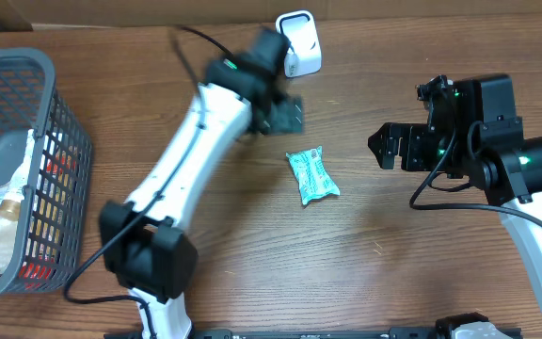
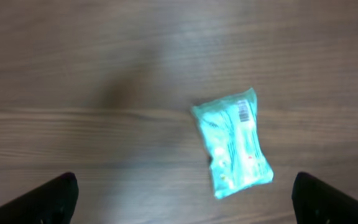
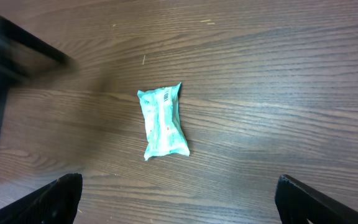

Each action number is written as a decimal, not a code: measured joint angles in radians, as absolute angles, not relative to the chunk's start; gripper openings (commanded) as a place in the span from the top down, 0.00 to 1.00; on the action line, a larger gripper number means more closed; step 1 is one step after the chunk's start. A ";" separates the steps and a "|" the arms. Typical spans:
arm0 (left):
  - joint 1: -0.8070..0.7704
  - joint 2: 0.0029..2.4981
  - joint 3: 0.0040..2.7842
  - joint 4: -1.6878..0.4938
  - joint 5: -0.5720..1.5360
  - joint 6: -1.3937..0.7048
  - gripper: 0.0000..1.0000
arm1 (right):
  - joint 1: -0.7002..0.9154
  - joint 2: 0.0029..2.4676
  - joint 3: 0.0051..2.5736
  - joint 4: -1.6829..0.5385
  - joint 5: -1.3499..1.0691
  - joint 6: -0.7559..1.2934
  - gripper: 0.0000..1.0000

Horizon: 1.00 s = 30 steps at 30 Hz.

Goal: Scan the item barcode
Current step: 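Return the left gripper into the basket and grasp the white Pantene tube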

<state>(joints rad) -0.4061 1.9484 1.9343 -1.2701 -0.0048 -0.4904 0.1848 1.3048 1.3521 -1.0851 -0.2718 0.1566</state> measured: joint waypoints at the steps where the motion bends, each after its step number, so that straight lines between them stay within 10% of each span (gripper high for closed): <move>1: -0.372 1.946 2.004 -1.318 -0.014 -0.487 0.00 | 0.185 1.305 1.352 -1.085 -0.272 0.156 0.00; 12: 0.138 1.861 2.421 -1.681 -0.120 -0.424 0.00 | 0.185 1.305 1.352 -1.100 -0.272 0.157 0.00; 30: 0.799 1.860 2.099 -1.468 0.117 -0.362 0.00 | 0.185 1.305 1.352 -1.117 -0.272 0.157 0.00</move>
<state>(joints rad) 0.7994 1.8599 2.0991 -1.4681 0.1173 -0.3618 0.1848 1.3048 1.3521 -1.1168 -0.2718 0.1566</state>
